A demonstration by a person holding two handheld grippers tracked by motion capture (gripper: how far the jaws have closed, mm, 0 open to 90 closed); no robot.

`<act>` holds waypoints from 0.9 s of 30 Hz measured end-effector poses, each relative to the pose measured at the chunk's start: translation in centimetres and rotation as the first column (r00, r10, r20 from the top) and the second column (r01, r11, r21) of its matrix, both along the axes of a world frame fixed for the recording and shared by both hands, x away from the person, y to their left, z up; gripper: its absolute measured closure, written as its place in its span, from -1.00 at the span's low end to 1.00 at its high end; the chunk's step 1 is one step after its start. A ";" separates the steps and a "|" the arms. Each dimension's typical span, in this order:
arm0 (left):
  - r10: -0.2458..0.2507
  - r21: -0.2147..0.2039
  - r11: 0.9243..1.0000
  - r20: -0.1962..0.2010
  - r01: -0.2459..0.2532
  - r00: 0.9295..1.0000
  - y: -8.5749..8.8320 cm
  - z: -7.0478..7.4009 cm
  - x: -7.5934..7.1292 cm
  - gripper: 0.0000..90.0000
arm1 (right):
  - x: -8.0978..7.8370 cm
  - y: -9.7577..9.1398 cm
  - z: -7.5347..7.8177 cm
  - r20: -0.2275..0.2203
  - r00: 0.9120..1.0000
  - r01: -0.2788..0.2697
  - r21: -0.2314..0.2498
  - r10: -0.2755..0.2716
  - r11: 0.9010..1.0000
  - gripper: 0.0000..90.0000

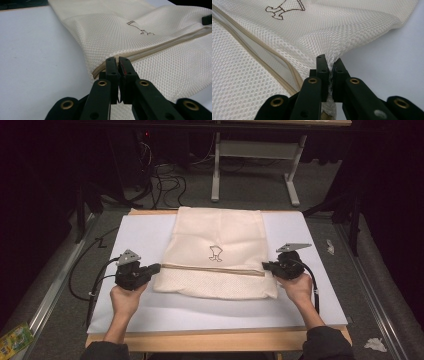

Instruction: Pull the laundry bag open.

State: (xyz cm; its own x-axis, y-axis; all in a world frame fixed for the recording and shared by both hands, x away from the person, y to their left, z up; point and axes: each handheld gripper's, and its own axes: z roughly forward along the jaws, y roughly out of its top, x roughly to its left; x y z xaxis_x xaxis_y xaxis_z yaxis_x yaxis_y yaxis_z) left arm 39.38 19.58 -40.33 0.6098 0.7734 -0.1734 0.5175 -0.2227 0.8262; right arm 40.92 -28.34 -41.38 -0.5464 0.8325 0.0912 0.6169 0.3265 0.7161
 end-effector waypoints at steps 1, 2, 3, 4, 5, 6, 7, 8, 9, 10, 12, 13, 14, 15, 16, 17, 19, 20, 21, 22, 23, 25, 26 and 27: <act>0.001 0.000 1.000 0.000 -0.001 1.000 0.0 0.0 0.0 0.94 | 0.0 0.0 0.1 0.003 1.000 -0.001 0.000 0.001 1.000 0.96; 0.001 -0.001 1.000 0.000 -0.001 1.000 0.0 0.0 0.0 0.95 | 0.0 0.1 0.1 0.006 1.000 0.001 0.002 -0.001 1.000 0.96; 0.002 -0.001 1.000 0.000 -0.002 1.000 0.1 0.0 0.0 0.95 | 0.0 0.1 0.1 0.007 1.000 -0.002 0.002 0.002 1.000 0.96; 0.002 -0.001 1.000 0.001 -0.002 1.000 0.1 0.1 0.0 0.95 | 0.0 0.1 0.1 0.004 1.000 0.000 0.000 0.000 1.000 0.96; 0.005 -0.002 1.000 0.002 -0.005 1.000 0.2 0.0 0.0 0.95 | 0.0 0.0 0.0 0.006 1.000 -0.001 -0.001 0.001 1.000 0.96; 0.006 -0.003 1.000 -0.001 -0.006 1.000 0.2 0.1 -0.1 0.95 | 0.0 0.0 0.0 0.004 1.000 0.002 0.002 -0.002 1.000 0.96; 0.009 0.002 1.000 0.000 -0.009 1.000 0.2 0.1 -0.1 0.95 | 0.0 0.0 0.1 0.003 1.000 0.006 0.004 -0.006 1.000 0.96; 0.008 0.000 1.000 -0.001 -0.008 1.000 0.3 0.1 -0.1 0.95 | -0.1 -0.1 0.1 0.006 1.000 0.006 -0.001 -0.006 1.000 0.96; 0.007 0.000 1.000 -0.001 -0.007 1.000 0.3 0.1 -0.1 0.95 | 0.0 -0.1 0.1 0.007 1.000 0.003 0.003 -0.003 1.000 0.96; 0.008 0.001 1.000 0.000 -0.008 1.000 0.3 0.1 -0.2 0.95 | -0.1 -0.1 0.2 0.007 1.000 0.004 0.002 -0.004 1.000 0.96; 0.010 0.001 1.000 -0.001 -0.010 1.000 0.4 0.1 -0.1 0.95 | -0.1 0.0 0.3 0.009 1.000 0.002 -0.001 -0.002 1.000 0.96; 0.010 0.004 1.000 -0.003 -0.010 1.000 0.4 0.1 -0.1 0.95 | 0.0 0.0 0.2 0.011 1.000 0.001 -0.002 -0.001 1.000 0.96; 0.020 0.022 1.000 0.001 -0.020 1.000 0.4 0.1 -0.2 0.95 | 0.0 0.0 0.2 0.011 1.000 -0.002 -0.004 0.002 1.000 0.96; 0.025 0.031 0.999 0.001 -0.025 1.000 0.5 0.1 -0.2 0.95 | 0.0 0.0 0.3 0.012 1.000 0.005 -0.018 -0.005 1.000 0.96; 0.027 0.028 0.999 -0.002 -0.027 1.000 0.6 0.0 -0.2 0.95 | 0.0 -0.1 0.3 0.014 1.000 0.010 -0.026 -0.010 1.000 0.96; 0.026 0.024 0.999 -0.008 -0.026 1.000 0.8 0.0 -0.3 0.95 | 0.0 -0.2 0.3 0.014 1.000 0.014 -0.021 -0.014 1.000 0.96; 0.027 0.021 0.999 -0.010 -0.026 1.000 0.9 -0.1 -0.3 0.95 | -0.1 -0.4 0.4 0.013 1.000 0.018 -0.016 -0.018 1.000 0.97; 0.027 0.022 0.999 -0.010 -0.027 1.000 0.9 -0.1 -0.3 0.95 | -0.1 -0.4 0.4 0.015 1.000 0.021 -0.018 -0.021 1.000 0.96; 0.026 0.019 0.999 -0.011 -0.026 1.000 0.9 -0.1 -0.3 0.95 | -0.1 -0.4 0.5 0.016 1.000 0.021 -0.017 -0.021 1.000 0.97; 0.027 0.018 0.999 -0.011 -0.026 1.000 0.9 -0.1 -0.3 0.95 | -0.1 -0.4 0.5 0.017 1.000 0.022 -0.022 -0.021 1.000 0.97; 0.027 0.017 0.999 -0.010 -0.026 1.000 0.9 -0.2 -0.3 0.95 | 0.0 -0.4 0.4 0.017 1.000 0.023 -0.024 -0.023 0.999 0.97; 0.026 0.017 1.000 -0.012 -0.026 1.000 0.9 -0.2 -0.4 0.95 | 0.0 -0.4 0.4 0.017 1.000 0.025 -0.025 -0.024 0.999 0.97; 0.025 0.017 1.000 -0.015 -0.025 1.000 0.9 -0.3 -0.5 0.95 | 0.0 -0.4 0.4 0.017 0.999 0.028 -0.024 -0.028 0.999 0.97; 0.025 0.022 0.999 -0.017 -0.024 1.000 0.9 -0.3 -0.5 0.95 | -0.1 -0.5 0.4 0.021 0.999 0.032 -0.023 -0.031 0.999 0.97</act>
State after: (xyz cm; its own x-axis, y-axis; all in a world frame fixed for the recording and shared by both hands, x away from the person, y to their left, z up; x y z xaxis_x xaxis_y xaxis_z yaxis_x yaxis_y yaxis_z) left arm 38.86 20.44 -40.60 0.5878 0.7917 -0.1665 0.5371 -0.2280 0.8121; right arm 40.85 -28.83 -40.96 -0.5214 0.8511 0.0609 0.6126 0.3237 0.7210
